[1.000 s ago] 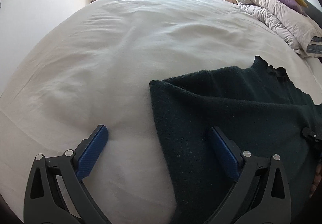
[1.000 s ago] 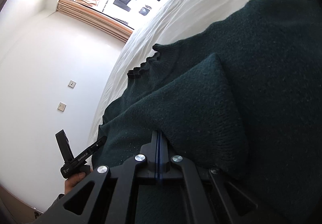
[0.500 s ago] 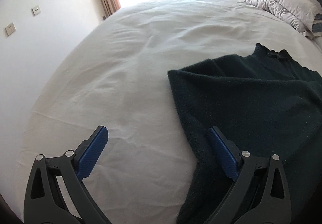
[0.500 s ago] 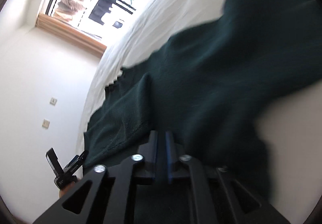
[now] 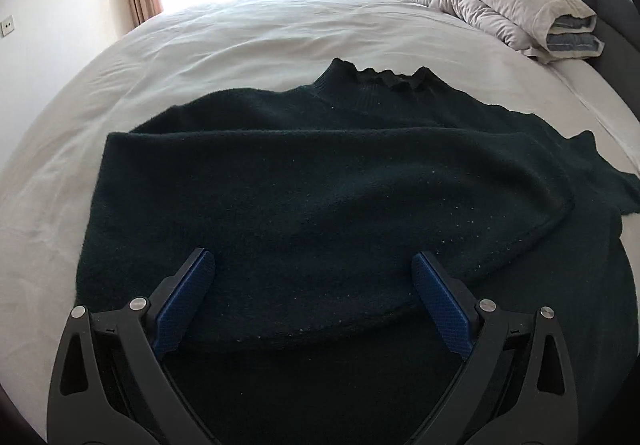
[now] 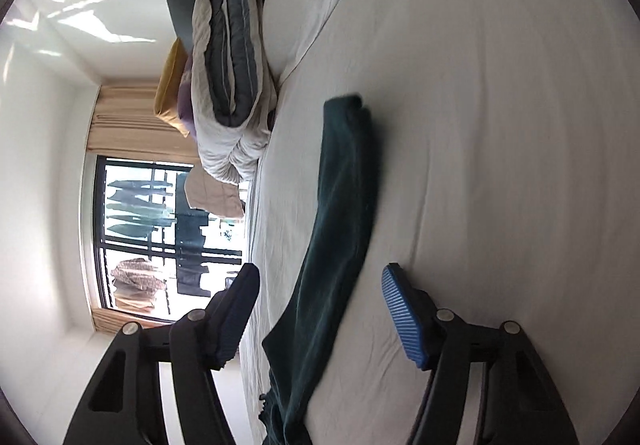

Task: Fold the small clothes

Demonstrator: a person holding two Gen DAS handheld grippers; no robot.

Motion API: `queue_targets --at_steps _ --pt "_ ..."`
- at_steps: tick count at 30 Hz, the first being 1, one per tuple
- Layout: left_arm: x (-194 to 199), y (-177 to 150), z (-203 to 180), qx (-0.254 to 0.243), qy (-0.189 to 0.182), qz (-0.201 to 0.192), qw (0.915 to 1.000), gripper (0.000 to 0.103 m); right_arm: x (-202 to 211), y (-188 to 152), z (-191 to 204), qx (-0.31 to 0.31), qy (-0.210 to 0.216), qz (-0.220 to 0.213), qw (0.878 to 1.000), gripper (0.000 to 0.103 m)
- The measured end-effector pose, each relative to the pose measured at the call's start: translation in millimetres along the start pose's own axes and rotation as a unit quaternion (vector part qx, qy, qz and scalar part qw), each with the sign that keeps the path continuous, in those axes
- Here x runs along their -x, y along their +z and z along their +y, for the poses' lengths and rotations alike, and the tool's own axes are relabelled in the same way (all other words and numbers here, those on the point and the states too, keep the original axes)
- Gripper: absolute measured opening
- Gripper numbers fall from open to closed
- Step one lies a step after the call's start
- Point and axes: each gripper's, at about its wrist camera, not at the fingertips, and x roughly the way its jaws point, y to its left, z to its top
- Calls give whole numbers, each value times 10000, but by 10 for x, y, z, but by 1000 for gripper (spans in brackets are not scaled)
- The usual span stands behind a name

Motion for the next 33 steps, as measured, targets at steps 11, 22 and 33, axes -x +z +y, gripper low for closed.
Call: queue_targets --at_steps 11,22,33 --pt "-100 19 19 -67 54 -11 10000 103 -438 643 37 0 -323 -121 9994 63" --pt "-105 7 54 -10 -38 -45 10000 103 -689 743 84 387 -827 -58 9958 10" --pt "-70 -2 94 77 -148 -114 9998 103 -1172 -908 1635 2900 -254 997 9515 10"
